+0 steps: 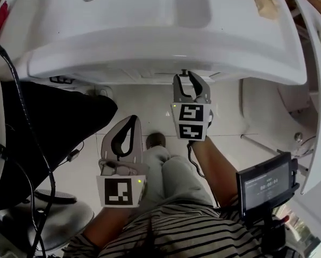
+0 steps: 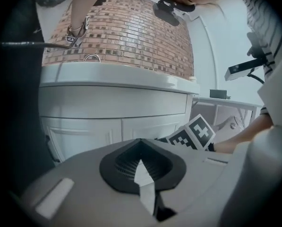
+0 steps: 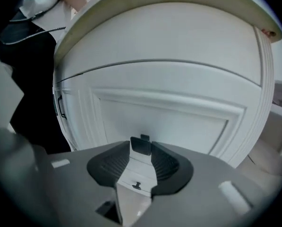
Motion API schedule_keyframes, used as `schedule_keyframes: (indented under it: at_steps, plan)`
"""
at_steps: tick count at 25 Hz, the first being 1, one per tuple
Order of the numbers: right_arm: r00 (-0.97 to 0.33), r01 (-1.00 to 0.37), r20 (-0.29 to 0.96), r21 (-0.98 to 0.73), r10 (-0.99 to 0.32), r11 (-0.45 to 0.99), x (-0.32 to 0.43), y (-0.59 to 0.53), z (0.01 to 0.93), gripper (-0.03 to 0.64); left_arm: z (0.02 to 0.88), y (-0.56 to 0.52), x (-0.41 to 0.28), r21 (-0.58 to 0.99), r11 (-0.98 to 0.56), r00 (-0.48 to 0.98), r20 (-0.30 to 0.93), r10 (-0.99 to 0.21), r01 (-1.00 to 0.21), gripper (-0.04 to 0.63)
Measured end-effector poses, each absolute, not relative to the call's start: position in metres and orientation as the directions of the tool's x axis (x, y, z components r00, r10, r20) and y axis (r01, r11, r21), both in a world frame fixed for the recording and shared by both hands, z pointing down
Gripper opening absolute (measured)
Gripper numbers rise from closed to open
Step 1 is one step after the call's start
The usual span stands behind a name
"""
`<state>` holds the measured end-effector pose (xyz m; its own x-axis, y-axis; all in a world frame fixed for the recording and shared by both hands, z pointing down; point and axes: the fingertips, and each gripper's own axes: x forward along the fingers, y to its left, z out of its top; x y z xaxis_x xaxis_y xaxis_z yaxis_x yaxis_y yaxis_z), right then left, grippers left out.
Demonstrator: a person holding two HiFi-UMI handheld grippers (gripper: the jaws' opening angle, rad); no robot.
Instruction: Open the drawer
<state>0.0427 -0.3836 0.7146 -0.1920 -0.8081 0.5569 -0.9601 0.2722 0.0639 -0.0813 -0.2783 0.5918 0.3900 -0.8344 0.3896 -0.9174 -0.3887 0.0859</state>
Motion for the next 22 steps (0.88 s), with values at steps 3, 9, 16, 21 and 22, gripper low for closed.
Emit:
schedule_keyframes:
  at_steps: [3,9,16,21,22]
  plan:
    - [-0.167,-0.960,0.561,0.097,-0.811,0.264,0.042,-0.385,0.715,0.129,0.593,-0.278,-0.085,0.090,-0.379,0.382,0.398,-0.834,-0.921,0.014]
    - [-0.174,-0.956,0.585,0.092,-0.792,0.278,0.041,-0.375,0.717,0.123,0.589,-0.272,-0.083,0.104,-0.383,0.392,0.399,-0.829,-0.918,0.014]
    - [-0.210,-0.940,0.636,0.077,-0.743,0.331,0.037,-0.316,0.721,0.120,0.577,-0.254,-0.080,0.116,-0.375,0.388,0.416,-0.822,-0.920,0.014]
    - [-0.236,-0.929,0.689,0.047,-0.686,0.367,0.030,-0.260,0.723,0.117,0.563,-0.231,-0.075,0.123,-0.384,0.398,0.427,-0.812,-0.915,0.014]
    - [-0.238,-0.928,0.697,0.043,-0.676,0.370,0.029,-0.248,0.723,0.117,0.562,-0.226,-0.075,0.126,-0.384,0.399,0.430,-0.810,-0.915,0.014]
